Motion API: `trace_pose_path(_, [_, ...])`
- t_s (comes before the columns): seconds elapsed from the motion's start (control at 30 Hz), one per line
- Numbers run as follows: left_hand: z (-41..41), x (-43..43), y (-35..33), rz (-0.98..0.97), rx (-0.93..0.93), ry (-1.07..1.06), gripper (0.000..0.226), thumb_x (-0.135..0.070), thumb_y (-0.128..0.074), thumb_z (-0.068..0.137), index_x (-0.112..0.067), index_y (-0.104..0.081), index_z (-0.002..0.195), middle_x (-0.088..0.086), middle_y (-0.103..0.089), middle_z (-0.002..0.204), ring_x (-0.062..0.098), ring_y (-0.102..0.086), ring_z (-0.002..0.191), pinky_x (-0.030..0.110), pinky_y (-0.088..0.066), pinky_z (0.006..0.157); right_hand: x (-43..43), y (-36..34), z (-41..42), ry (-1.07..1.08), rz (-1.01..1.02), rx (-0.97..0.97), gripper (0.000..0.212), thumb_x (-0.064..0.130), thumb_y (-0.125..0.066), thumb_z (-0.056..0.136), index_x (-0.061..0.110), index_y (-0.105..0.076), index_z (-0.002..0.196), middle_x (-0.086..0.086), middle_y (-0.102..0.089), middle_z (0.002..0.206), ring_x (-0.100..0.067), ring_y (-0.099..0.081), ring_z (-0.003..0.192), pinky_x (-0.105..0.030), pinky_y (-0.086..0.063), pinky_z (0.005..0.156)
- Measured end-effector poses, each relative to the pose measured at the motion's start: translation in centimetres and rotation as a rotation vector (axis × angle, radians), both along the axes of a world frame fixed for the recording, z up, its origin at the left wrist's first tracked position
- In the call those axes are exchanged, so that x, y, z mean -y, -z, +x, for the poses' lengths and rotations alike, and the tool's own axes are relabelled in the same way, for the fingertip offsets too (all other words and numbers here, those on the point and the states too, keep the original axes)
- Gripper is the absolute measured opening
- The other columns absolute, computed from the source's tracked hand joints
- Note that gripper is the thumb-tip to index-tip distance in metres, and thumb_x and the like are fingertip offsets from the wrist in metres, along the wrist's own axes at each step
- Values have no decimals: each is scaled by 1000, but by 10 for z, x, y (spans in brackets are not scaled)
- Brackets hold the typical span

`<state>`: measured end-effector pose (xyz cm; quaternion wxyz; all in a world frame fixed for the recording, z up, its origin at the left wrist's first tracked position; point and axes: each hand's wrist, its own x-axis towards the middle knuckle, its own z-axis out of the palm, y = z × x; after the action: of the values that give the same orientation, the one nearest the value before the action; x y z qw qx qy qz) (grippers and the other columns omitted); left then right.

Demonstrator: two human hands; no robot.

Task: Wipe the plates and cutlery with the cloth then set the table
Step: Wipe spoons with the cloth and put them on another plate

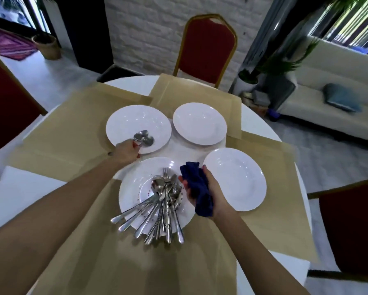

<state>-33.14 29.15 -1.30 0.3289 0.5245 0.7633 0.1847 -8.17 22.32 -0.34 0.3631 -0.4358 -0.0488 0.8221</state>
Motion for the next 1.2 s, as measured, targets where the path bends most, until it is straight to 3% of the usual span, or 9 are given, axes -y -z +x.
trace_pose_path(0.07, [-7,-8,13,-1,-58,-24,33,-31,-44,99,-2,-53,111,20,-68,103,38,-61,99,37,-47,83,2,0,0,-14,16,-42,35,39,-60,81,10,-77,92,-9,-71,94,-17,-69,69,-29,-59,61])
trace_pose_path(0.17, [-12,-11,23,-17,-322,90,38,-29,-48,96,2,-45,118,28,-59,110,43,-57,101,40,-44,82,4,6,1,-10,30,-30,19,11,-66,73,6,-76,88,-12,-72,91,-19,-72,74,-30,-60,64])
trace_pose_path(0.33, [-10,2,14,-22,-822,210,32,-30,-47,95,-11,-48,122,12,-55,115,33,-57,105,36,-45,85,0,24,9,-1,0,-17,46,-6,-53,79,-3,-53,125,-13,-69,98,-17,-72,69,-23,-57,53])
trace_pose_path(0.43, [12,31,2,115,-708,194,34,-37,-43,96,-13,-54,117,12,-57,116,33,-56,102,38,-44,82,-4,32,11,-41,15,55,38,-6,-43,91,-2,-50,128,-9,-66,95,-11,-68,60,-20,-52,45])
trace_pose_path(0.53, [46,81,4,22,-455,304,38,-44,-43,94,-12,-63,102,8,-65,96,26,-61,83,33,-49,73,-4,31,11,-27,-45,38,22,6,-40,96,-1,-58,106,-4,-64,88,-5,-61,49,-16,-44,35])
trace_pose_path(0.67, [79,117,15,-180,-587,331,47,-53,-41,92,-16,-60,112,5,-64,110,25,-61,103,32,-43,79,9,21,11,-7,-46,87,19,11,-42,96,2,-59,97,-2,-64,91,-4,-58,45,-15,-40,33])
trace_pose_path(0.93, [98,138,16,-147,-641,356,70,-62,-45,87,-11,-37,135,8,-52,128,27,-50,117,36,-40,89,42,2,16,9,-60,185,18,8,-47,95,1,-61,88,-5,-68,79,-8,-58,42,-15,-44,38])
trace_pose_path(1.1, [102,154,18,-170,-462,247,59,-51,-47,85,-12,-44,128,8,-57,127,28,-54,117,38,-41,94,57,-2,14,45,-67,267,16,5,-49,94,-2,-60,84,-9,-66,75,-10,-57,39,-16,-47,40])
trace_pose_path(1.2, [95,156,13,-177,-485,233,46,-42,-49,86,-15,-52,122,8,-61,123,28,-57,114,37,-41,93,64,-2,12,8,-31,349,14,3,-49,93,-1,-58,84,-10,-62,76,-11,-57,39,-17,-46,39])
